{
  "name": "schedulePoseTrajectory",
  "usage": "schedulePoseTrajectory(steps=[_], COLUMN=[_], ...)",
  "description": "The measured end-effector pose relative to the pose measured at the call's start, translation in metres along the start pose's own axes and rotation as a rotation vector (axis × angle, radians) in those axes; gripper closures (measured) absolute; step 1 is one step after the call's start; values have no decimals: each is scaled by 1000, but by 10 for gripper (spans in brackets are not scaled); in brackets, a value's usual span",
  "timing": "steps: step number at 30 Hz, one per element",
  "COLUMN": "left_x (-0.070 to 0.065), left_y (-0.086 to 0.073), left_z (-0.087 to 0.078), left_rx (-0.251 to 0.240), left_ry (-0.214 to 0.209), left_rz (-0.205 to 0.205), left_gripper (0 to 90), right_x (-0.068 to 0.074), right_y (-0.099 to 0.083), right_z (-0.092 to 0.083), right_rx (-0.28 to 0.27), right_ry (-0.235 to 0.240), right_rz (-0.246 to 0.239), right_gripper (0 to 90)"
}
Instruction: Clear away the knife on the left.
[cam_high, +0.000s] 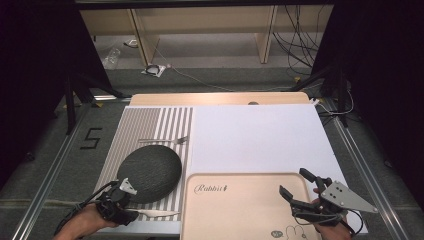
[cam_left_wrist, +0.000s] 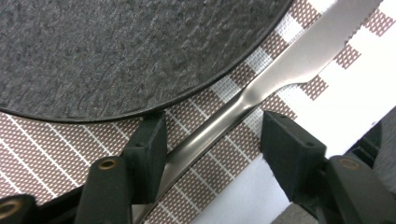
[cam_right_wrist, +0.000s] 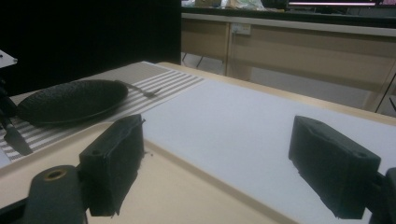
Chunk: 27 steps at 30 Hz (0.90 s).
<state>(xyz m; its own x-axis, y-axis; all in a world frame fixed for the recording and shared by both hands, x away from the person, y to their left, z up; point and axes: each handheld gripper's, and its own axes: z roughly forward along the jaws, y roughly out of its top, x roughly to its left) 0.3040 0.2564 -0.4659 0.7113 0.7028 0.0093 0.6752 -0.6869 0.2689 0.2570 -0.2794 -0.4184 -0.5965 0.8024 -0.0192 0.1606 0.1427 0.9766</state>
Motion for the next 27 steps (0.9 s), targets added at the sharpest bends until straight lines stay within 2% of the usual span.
schedulePoseTrajectory(steps=[9,15,17,24,27], left_x=[-2,-7,-9,-11,-13], left_y=[3,8,10,11,12], left_z=[-1,-2,-1,-1,-1], left_rx=[47,83,94,103,108], left_ry=[1,17,23,12,8], left_rz=[16,55,82,99,124], left_gripper=[521,564,583,648,681], right_x=[0,0,0,0,0], right_y=[0,0,0,0,0], right_z=[0,0,0,-1,0], right_rx=[9,5,3,5,3], right_ry=[-4,-2,-3,0,2], right_rz=[0,1,1,1,1], right_gripper=[195,196,198,201,201])
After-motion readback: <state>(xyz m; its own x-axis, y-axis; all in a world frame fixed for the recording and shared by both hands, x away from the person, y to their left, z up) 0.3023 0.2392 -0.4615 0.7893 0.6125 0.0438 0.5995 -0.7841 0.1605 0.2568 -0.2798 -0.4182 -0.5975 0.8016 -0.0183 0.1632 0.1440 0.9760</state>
